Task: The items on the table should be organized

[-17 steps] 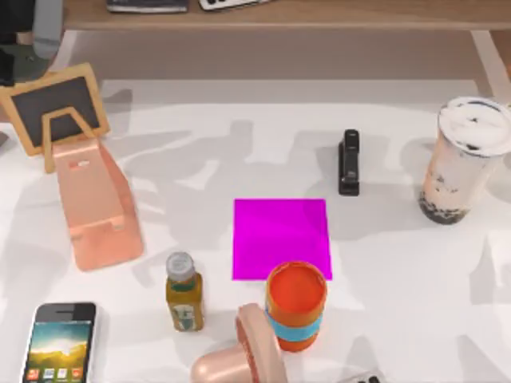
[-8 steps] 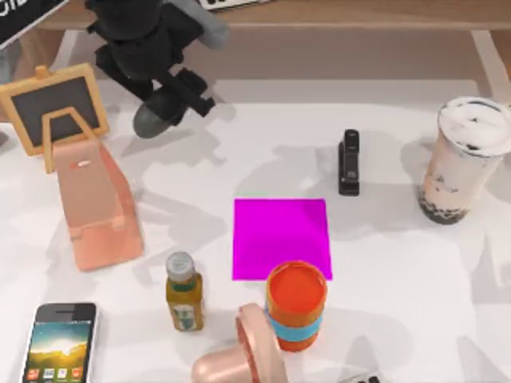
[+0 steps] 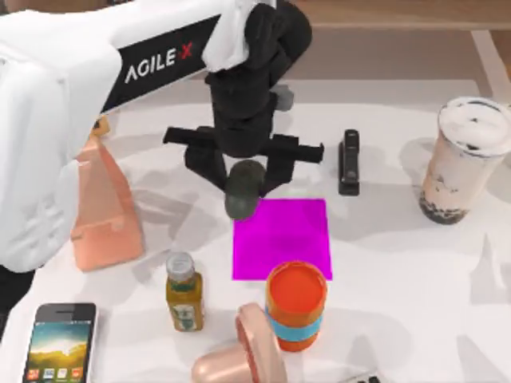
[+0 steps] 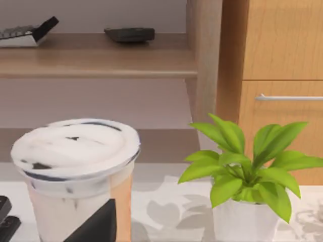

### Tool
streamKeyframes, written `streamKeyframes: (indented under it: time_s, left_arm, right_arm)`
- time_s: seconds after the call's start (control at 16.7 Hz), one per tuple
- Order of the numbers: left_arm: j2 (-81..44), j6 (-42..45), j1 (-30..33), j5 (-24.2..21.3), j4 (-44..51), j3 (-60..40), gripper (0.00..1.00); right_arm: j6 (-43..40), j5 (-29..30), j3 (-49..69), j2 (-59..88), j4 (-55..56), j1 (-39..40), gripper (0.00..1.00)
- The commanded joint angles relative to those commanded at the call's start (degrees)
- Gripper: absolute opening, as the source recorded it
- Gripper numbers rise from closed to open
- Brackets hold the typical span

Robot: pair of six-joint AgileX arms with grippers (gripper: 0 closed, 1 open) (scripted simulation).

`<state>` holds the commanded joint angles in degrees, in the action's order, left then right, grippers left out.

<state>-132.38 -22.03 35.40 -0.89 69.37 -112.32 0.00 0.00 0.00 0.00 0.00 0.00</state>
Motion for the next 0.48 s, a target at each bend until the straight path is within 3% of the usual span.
streamKeyframes:
  time_s: [0.24, 0.48]
  left_arm:
    - [-2.6, -13.24, 4.55, 0.07, -1.22, -0.38, 0.0]
    - [-3.62, -17.85, 6.36, 0.09, -1.9, -0.7, 0.0]
  right_arm:
    - [0.0, 0.0, 0.0, 0.0, 0.0, 0.0, 1.0]
    - [0.0, 0.0, 0.0, 0.0, 0.0, 0.0, 1.0]
